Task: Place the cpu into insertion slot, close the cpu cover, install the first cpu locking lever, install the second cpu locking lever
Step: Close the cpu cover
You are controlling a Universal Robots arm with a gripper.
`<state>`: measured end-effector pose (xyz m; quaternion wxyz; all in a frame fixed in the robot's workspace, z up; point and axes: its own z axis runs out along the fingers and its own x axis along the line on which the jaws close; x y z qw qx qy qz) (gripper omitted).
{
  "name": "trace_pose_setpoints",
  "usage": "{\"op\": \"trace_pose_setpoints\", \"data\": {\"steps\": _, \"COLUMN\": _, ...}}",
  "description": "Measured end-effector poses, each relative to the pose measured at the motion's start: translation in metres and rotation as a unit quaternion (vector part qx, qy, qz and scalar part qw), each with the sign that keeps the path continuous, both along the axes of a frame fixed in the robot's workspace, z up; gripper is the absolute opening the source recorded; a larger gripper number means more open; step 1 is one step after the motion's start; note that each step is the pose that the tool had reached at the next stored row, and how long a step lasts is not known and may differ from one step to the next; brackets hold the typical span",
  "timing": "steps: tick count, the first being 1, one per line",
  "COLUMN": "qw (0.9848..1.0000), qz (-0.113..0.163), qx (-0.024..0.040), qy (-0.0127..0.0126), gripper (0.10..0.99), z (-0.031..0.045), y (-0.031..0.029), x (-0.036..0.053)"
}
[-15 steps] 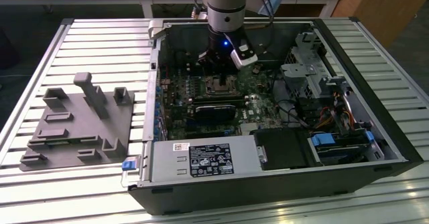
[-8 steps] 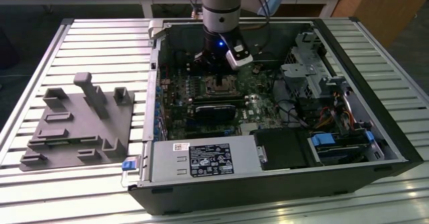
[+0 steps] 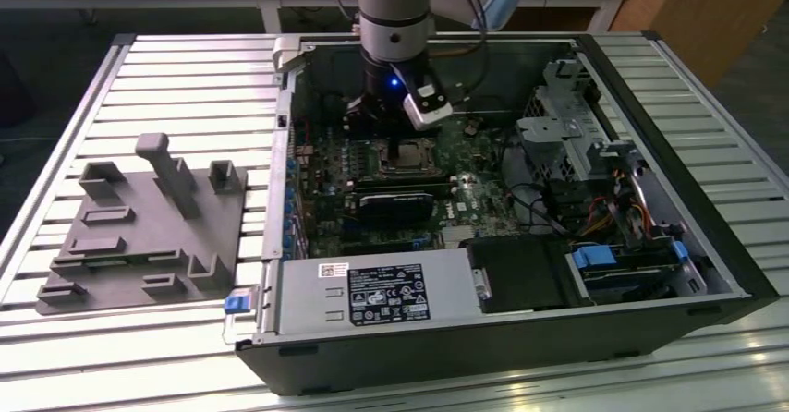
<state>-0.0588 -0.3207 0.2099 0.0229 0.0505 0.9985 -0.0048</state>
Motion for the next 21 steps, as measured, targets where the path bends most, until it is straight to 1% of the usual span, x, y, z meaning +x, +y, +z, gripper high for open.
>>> {"op": "trace_pose_setpoints", "data": {"steps": 3, "qw": 1.0, "qz": 0.004, "qx": 0.0001, "qy": 0.0001, "gripper": 0.106, "z": -0.0014, "y": -0.0001, "x": -0.003}}
{"op": "trace_pose_setpoints", "data": {"steps": 7, "qw": 0.9999, "qz": 0.01, "qx": 0.002, "qy": 0.0, "gripper": 0.106, "z": -0.0037, "y": 0.0, "x": -0.0057}}
{"op": "trace_pose_setpoints", "data": {"steps": 15, "qw": 0.9998, "qz": 0.021, "qx": 0.0032, "qy": 0.0001, "gripper": 0.106, "z": -0.009, "y": 0.0, "x": -0.0073}}
{"op": "trace_pose_setpoints", "data": {"steps": 21, "qw": 0.9996, "qz": 0.027, "qx": 0.003, "qy": 0.0003, "gripper": 0.106, "z": -0.0115, "y": -0.0002, "x": -0.0078}}
